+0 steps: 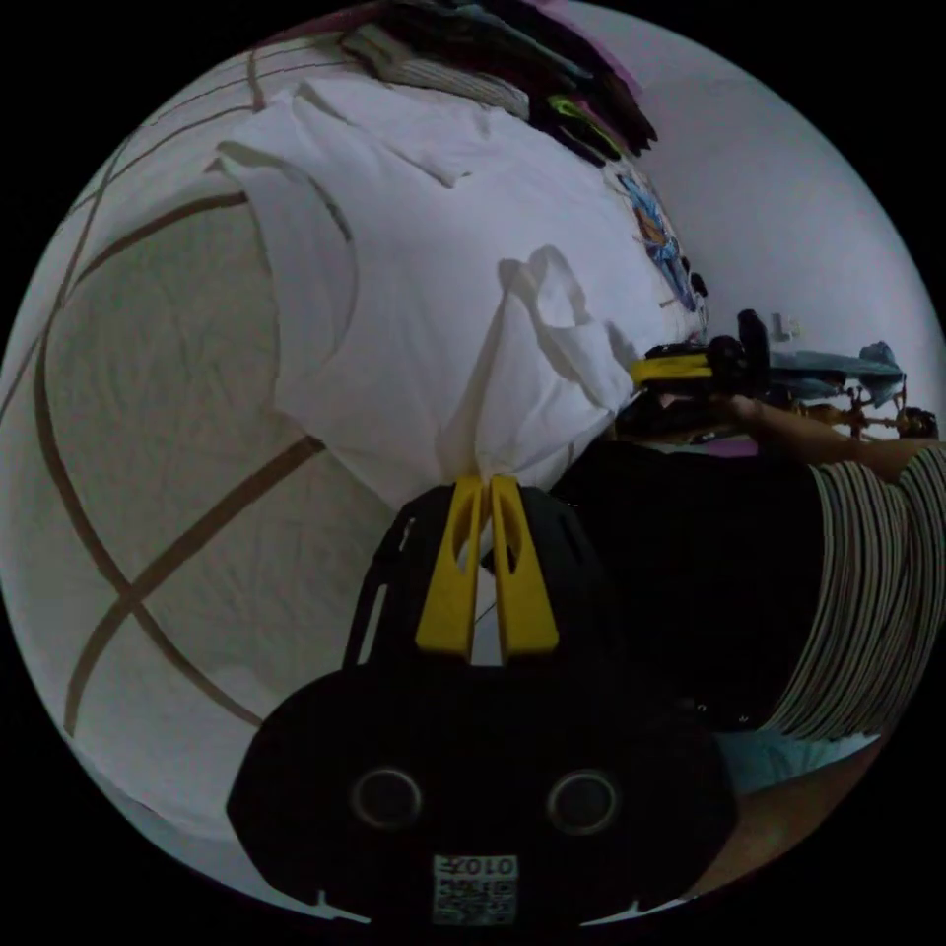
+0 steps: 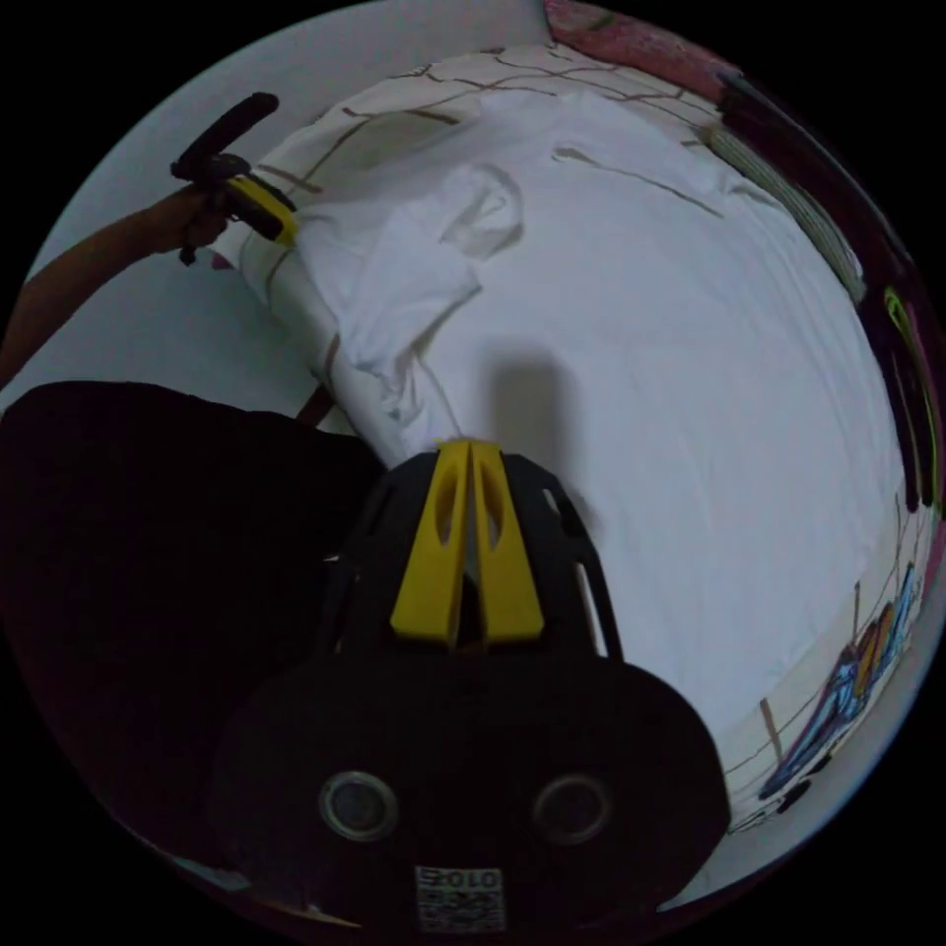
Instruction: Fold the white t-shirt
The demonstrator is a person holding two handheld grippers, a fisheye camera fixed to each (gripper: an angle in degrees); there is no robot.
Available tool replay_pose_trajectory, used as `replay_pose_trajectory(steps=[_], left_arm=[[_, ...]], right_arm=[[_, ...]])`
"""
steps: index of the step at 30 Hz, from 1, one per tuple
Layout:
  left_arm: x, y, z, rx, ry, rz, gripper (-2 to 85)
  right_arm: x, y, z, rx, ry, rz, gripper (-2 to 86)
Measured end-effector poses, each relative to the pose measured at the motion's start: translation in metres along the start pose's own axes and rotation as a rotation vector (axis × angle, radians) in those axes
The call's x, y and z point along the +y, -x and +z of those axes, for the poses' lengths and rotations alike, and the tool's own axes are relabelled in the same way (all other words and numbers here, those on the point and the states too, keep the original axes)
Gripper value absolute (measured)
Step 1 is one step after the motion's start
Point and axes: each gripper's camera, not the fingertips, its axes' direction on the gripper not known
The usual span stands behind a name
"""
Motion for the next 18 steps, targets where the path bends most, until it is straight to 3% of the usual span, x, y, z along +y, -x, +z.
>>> replay_pose_trajectory(steps=[6,13,18], left_arm=[[0.005,-0.002,-0.017,0.023,-0.076,0.057,3.7],[-0.005,-0.011,-0.037,-0.069,-0.107,0.089,5.3],[-0.033,-0.010,-0.016,-0.054,0.007,0.115,4.0]], right_arm=[[0.004,0.000,-0.018,-0.071,-0.153,-0.073,5.9],[-0.007,-0.002,-0.001,-0.060,-0.087,-0.134,6.8],[-0.015,-0.012,-0.001,-0.058,-0.066,-0.142,6.1]])
